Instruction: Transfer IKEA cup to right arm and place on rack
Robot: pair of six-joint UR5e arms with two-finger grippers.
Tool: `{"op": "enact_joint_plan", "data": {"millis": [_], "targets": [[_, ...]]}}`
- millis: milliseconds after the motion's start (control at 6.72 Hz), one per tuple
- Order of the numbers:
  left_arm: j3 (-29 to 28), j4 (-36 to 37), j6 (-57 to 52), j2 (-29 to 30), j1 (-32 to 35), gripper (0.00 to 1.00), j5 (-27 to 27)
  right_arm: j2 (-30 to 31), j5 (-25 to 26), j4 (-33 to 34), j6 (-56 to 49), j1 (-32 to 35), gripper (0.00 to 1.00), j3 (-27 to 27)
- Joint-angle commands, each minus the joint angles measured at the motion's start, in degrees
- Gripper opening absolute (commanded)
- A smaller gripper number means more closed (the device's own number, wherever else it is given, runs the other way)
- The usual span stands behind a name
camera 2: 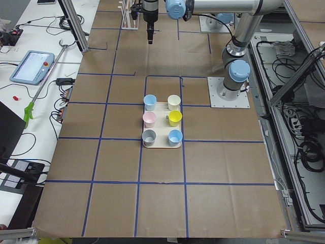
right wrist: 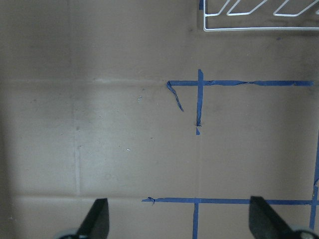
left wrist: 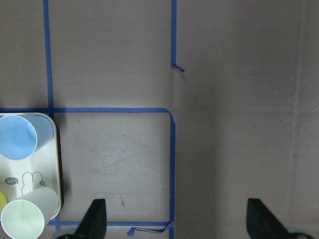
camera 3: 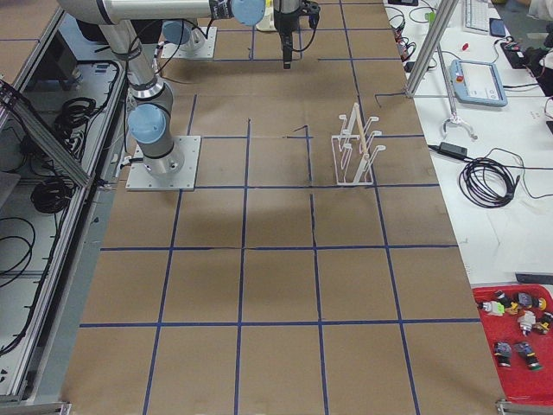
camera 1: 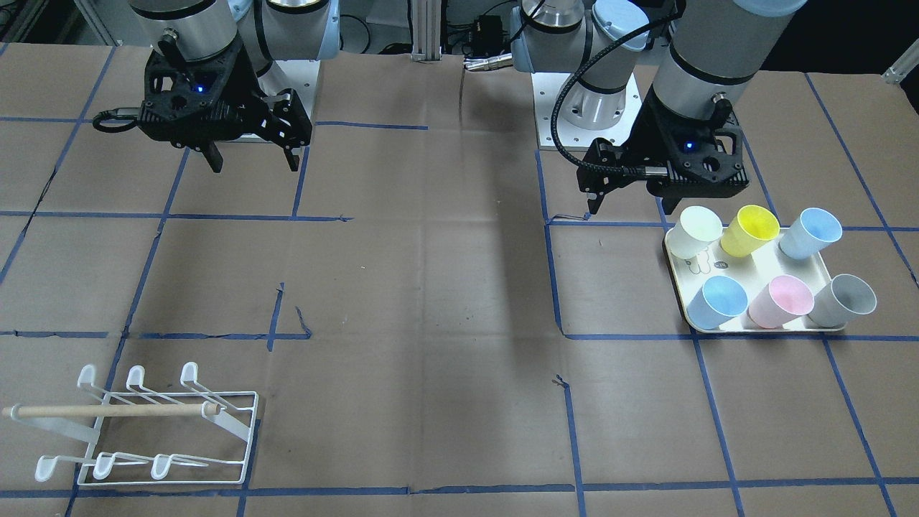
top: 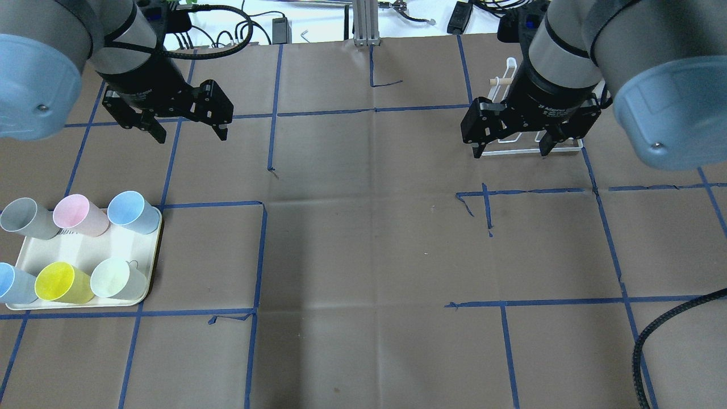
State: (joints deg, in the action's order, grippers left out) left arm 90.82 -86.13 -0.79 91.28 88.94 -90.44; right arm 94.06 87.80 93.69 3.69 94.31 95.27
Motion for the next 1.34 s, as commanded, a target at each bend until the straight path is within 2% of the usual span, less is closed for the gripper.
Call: {"op": "enact_joint_plan", "data": {"millis": [0,1190], "targets": [[-0.03,-0.01,0.0,-0.05,0.0,1.0,0.0,0.07,0.0,0.0,0.0,0.0,1.0,0.0],[0.32,0.17,0.0,0.04,0.0,1.0,0.26,-0.28,-0.09,0.7,0.0,0.0,1.0,0.26]]}}
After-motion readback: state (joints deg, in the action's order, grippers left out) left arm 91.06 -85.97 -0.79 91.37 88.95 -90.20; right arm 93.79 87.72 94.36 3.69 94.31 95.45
